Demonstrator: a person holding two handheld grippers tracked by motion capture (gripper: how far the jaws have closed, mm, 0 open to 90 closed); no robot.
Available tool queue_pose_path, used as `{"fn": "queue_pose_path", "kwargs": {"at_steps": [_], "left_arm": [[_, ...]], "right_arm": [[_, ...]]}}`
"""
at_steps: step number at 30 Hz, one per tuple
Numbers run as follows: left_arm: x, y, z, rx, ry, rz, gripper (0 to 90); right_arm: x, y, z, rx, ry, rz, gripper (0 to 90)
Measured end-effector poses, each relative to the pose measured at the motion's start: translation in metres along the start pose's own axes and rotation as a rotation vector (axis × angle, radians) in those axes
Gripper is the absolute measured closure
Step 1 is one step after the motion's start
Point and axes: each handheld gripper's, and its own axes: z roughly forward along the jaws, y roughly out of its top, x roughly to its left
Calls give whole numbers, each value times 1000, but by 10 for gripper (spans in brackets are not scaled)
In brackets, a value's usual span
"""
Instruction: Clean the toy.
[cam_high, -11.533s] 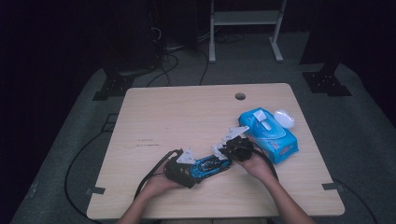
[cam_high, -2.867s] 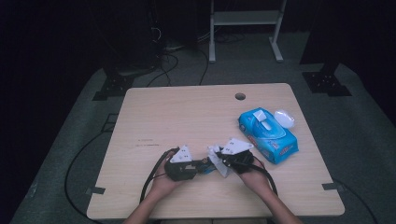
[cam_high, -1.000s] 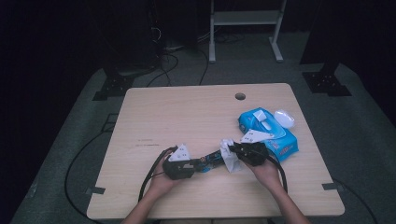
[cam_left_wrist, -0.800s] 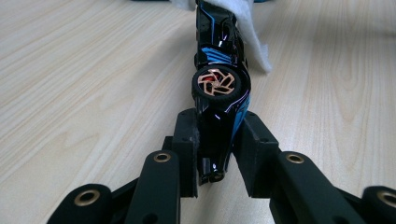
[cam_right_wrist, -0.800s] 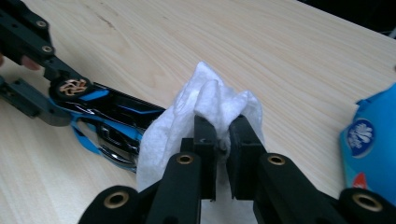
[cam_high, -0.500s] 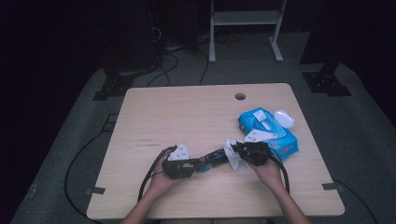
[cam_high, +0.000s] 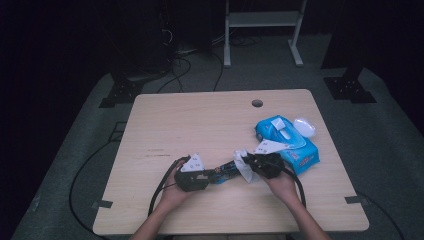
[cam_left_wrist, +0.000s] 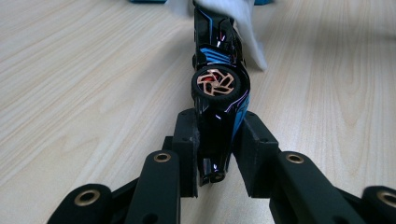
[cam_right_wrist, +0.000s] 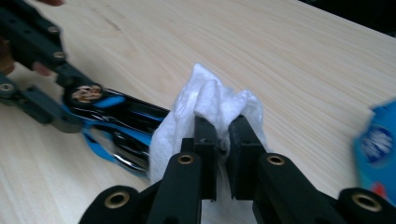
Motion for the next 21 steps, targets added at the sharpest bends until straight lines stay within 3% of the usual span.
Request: {"fn": "queue_pose_path", "kwargs": {"at_steps": [2,3,5,7,10,12,15,17,21], "left_arm": [[-1,0,0,2,5,4,707],[-1,0,1,-2,5,2,707],[0,1,2,-5,3,-4,707],[0,1,3,-7,5,-6,708],[-1,1,3,-4,6,-3,708],[0,1,2,-1,6,0,709],[1,1,1,-1,6,-2,709],[3,0,0,-2,5,-6,709],[5,1,0,-2,16,-8,709]], "right_arm": [[9,4,3,-3,-4,-42,833],[11,6,4,3,30,-38,833],[19,10,7,3,50,-61,832],[26,14,13,-6,95,-53,833],[46,22,24,-8,171,-87,832],[56,24,28,8,160,-141,832],[48,23,25,10,134,-134,832],[33,19,21,33,65,-129,832],[4,10,6,28,-8,-73,833]]}}
